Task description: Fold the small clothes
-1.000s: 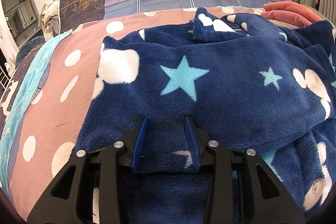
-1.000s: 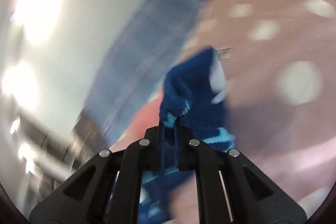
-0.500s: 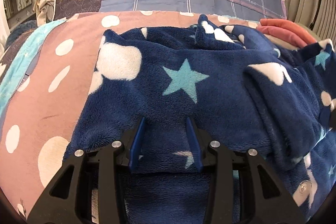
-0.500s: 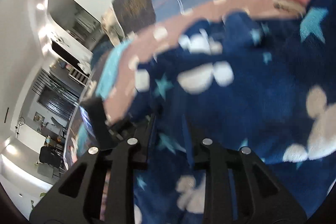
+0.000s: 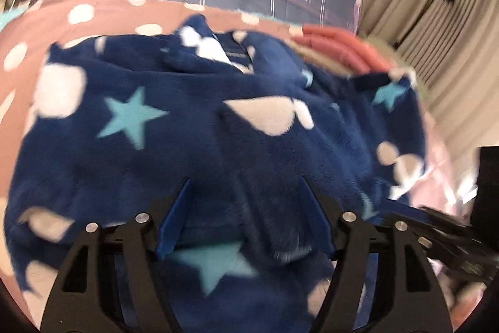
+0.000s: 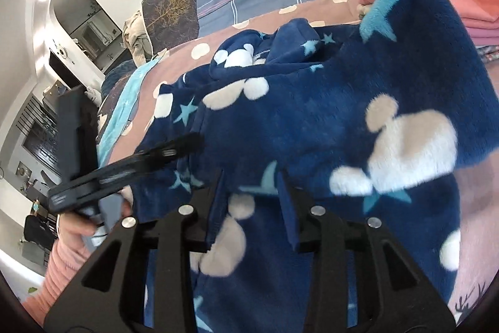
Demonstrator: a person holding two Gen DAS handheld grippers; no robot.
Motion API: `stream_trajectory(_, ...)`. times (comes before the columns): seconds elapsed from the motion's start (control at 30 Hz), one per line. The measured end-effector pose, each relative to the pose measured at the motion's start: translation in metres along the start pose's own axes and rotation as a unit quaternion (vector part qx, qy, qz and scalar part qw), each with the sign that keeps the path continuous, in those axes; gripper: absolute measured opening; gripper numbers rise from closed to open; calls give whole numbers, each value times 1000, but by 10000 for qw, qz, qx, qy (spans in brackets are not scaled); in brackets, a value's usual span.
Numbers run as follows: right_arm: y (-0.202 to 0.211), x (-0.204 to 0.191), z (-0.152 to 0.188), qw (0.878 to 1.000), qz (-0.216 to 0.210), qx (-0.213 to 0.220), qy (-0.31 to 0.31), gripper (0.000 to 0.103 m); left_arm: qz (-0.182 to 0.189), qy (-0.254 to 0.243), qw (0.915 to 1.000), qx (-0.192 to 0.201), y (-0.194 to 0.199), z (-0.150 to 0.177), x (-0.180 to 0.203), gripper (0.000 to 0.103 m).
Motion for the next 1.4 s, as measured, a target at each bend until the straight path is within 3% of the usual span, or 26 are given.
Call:
stream_trajectory(0.03,4,1,1,10000,29,47,35,37,20,-59,10000,-3,-4,-2,4,26)
stream_trajectory(0.07,8,3,3,9999,75,114,79,39,77,-105,9999,-6,-6,-7,10,10)
stream_trajectory(0.17,25,15,4,9988,329,327,178,42,466,-432,9973,372,24,-37,44,10)
stream_trajectory(0.3,39,49,2,9964,715,456,35,46,198,-1101,9865,1195,101,-82,70,10)
stream_trajectory(0.37,42,66,2,9954,821,464,-191,47,-93,-1072,9833,1464,136,-95,56,11)
stream_trajectory(0.43,42,78,4,9949,817,438,-398,48,-542,-953,9828,1485,150,-95,24,13)
stream_trajectory(0.5,38,81,7,9949,824,385,-441,48,-929,-750,9830,1397,150,-89,-11,22)
stream_trajectory(0.57,32,81,10,9946,900,304,-408,48,-1286,-353,9845,1136,140,-70,-53,50)
stream_trajectory(0.67,24,76,10,9935,1054,195,-373,48,-1893,-134,9769,984,137,-47,-92,54)
stream_trajectory(0.83,25,66,-3,9935,1064,314,-259,47,-1456,-281,9850,880,115,-37,-78,54)
stream_trajectory(0.9,25,58,-14,9941,956,444,-255,36,-1499,-366,9852,748,92,-34,-72,55)
stream_trajectory(1.0,19,46,-32,9940,845,671,-192,35,-1771,-480,9827,250,49,-11,-83,67)
stream_trajectory(1.07,-1,56,-30,9891,1396,462,-94,32,-2053,-791,9751,278,39,-5,-82,71)
stream_trajectory(1.1,-22,73,-21,9826,1853,99,-40,28,-2108,-835,9735,291,42,-7,-78,71)
stream_trajectory(1.17,-32,82,-14,9869,1598,178,-155,28,-2102,-849,9735,311,46,-5,-77,71)
stream_trajectory(1.3,-21,74,-9,9847,1741,91,51,28,-1823,-663,9803,386,60,-11,-71,71)
stream_trajectory(1.4,-18,71,-7,9852,1709,-82,39,30,-1420,-556,9849,821,77,-38,-57,71)
Point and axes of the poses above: each gripper's, at about its wrist camera, not at the fingertips, and y roughly against the way its jaws point, x to its right, z to its underside, the point moved 8 cm from there along -y, roughly the way its jaws point, and after that the axes turned 14 degrees about z, right-handed, at the moved point
